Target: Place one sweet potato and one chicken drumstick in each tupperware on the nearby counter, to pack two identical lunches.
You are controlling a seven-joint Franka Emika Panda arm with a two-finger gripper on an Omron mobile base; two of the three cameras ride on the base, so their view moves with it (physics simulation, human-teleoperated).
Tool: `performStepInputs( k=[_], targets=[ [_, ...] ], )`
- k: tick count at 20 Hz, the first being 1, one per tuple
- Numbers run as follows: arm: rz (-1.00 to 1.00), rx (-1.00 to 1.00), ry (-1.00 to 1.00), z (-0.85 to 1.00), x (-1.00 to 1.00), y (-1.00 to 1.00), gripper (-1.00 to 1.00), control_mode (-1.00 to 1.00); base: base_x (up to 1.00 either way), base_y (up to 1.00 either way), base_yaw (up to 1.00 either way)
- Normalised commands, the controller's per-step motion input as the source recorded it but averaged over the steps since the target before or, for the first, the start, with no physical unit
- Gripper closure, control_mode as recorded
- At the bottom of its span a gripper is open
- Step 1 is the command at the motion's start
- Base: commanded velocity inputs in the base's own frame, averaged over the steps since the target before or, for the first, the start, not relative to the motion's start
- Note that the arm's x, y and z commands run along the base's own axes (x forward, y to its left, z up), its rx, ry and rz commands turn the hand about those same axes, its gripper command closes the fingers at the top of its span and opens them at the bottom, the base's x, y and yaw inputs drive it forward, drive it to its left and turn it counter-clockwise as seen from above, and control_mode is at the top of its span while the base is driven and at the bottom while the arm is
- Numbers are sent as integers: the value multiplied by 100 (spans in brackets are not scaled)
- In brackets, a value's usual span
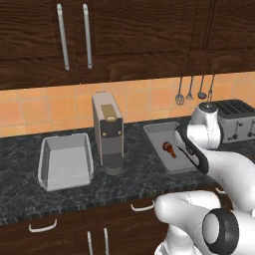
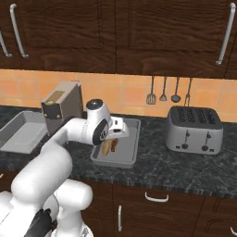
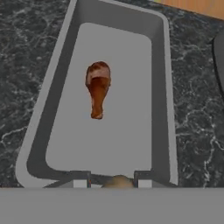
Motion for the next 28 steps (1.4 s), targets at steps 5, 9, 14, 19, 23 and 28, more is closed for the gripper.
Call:
performStepInputs(
  k=[5, 9, 14, 19, 23, 28],
  targets=[
    [18, 0, 0, -43, 76, -18, 100, -100, 0, 0, 0],
    [15, 0, 1, -35, 74, -13, 100, -100, 0, 0, 0],
    [8, 0, 2, -29, 72, 0, 100, -100, 0, 0, 0],
    [4, 0, 0, -31, 61, -4, 100, -100, 0, 0, 0],
    [2, 0, 0, -38, 41, -5, -100, -100, 0, 0, 0],
    [0, 0, 0, 26, -1, -15, -100, -100, 0, 0, 0]
  ],
)
